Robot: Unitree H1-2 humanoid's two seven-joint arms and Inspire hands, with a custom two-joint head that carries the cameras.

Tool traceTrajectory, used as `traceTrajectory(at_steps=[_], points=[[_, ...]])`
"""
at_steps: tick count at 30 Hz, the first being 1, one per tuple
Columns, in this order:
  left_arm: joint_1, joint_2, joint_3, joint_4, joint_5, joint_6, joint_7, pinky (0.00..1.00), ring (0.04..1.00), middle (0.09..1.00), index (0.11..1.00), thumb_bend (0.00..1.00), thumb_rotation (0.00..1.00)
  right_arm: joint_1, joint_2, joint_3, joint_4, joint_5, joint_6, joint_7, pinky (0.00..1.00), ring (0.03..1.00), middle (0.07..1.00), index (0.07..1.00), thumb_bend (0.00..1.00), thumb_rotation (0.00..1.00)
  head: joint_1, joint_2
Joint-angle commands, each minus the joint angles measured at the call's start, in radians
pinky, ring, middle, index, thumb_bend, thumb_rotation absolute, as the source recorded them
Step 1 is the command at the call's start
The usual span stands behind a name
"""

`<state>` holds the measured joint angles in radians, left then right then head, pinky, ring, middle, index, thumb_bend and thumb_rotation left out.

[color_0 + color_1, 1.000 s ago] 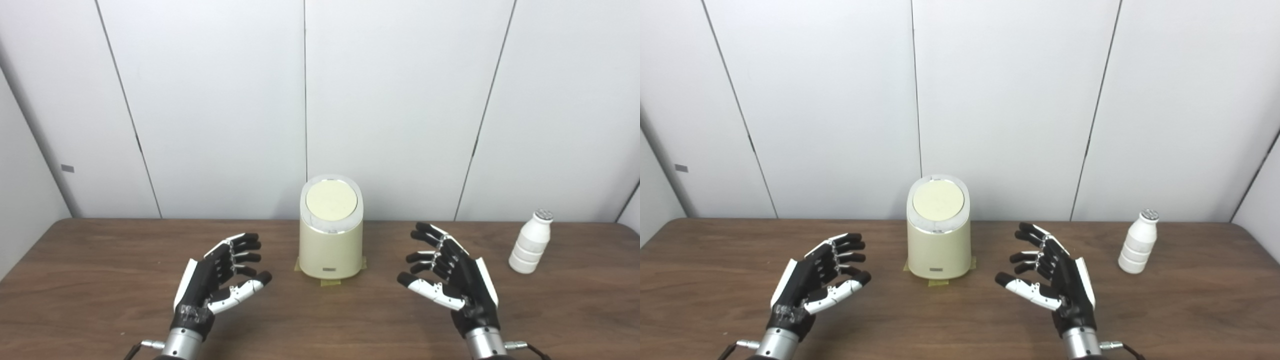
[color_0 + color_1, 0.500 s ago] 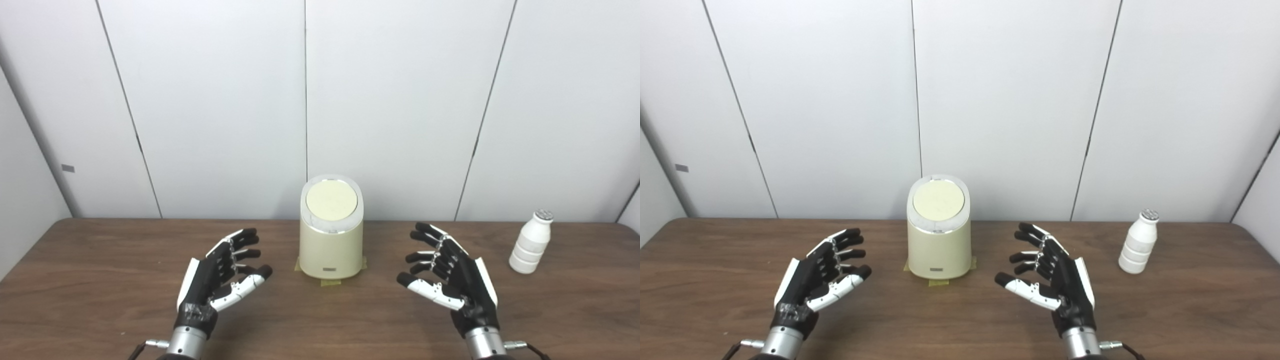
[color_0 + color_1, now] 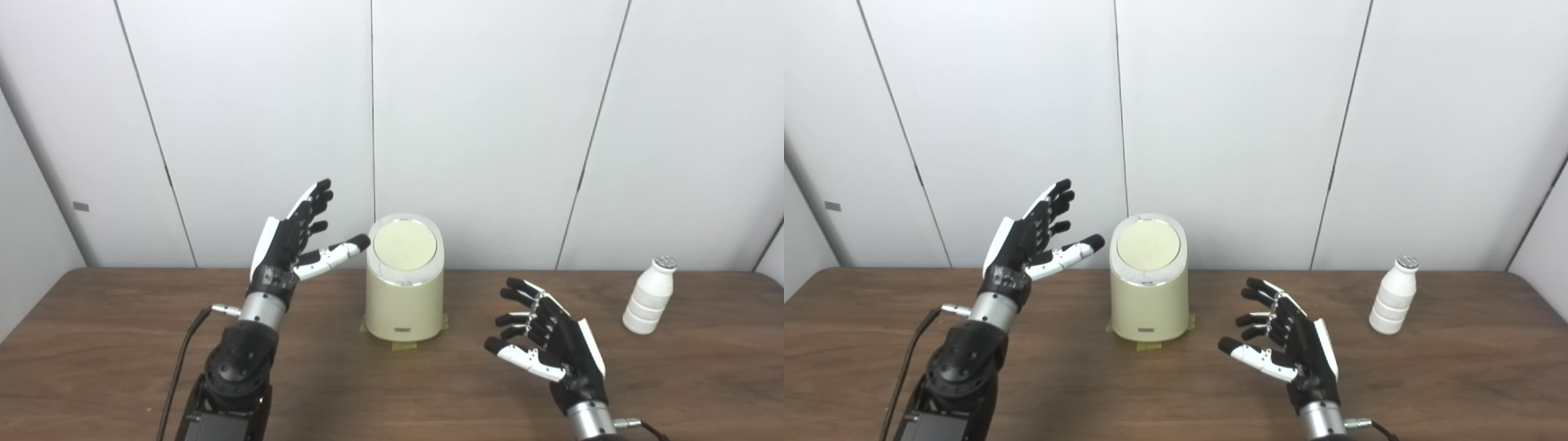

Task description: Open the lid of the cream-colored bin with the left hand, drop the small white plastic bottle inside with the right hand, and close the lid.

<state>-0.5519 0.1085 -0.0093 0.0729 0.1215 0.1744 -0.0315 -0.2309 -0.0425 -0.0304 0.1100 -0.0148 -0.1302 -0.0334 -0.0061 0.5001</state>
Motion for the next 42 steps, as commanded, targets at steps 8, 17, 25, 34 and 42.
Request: traceTrajectory(at_steps=[8,17,25,34,42], points=[[-0.187,-0.001,-0.054,0.154,0.119,-0.04,0.077,0.93,1.0,1.0,1.0,0.91,0.29,-0.049,0.009,0.004,-0.024,-0.001,-0.057,-0.005,0.46,0.561,0.754,0.765,0.8,0.22,-0.011,0.001],[-0.265,-0.002,-0.142,0.305,0.286,-0.05,0.167,0.85,1.0,1.0,1.0,0.95,0.32,-0.046,0.021,-0.001,-0.038,0.006,-0.045,-0.012,0.46,0.553,0.751,0.769,0.8,0.22,-0.025,0.004],[-0.277,0.002,-0.183,0.349,0.351,-0.039,0.17,0.84,1.0,1.0,1.0,0.96,0.28,-0.049,0.028,-0.003,-0.042,-0.003,-0.039,-0.022,0.46,0.554,0.757,0.769,0.8,0.21,-0.034,0.008],[-0.285,0.031,-0.262,0.349,0.484,0.038,0.161,0.89,1.0,1.0,1.0,0.97,0.2,-0.056,0.03,-0.002,-0.033,-0.014,-0.05,-0.028,0.45,0.55,0.755,0.762,0.81,0.22,-0.035,0.013],[-0.301,0.095,-0.405,0.336,0.691,0.186,0.094,0.9,0.992,1.0,1.0,0.96,0.05,-0.053,0.039,0.003,-0.056,-0.034,-0.031,-0.043,0.46,0.559,0.754,0.76,0.8,0.23,-0.035,0.019]])
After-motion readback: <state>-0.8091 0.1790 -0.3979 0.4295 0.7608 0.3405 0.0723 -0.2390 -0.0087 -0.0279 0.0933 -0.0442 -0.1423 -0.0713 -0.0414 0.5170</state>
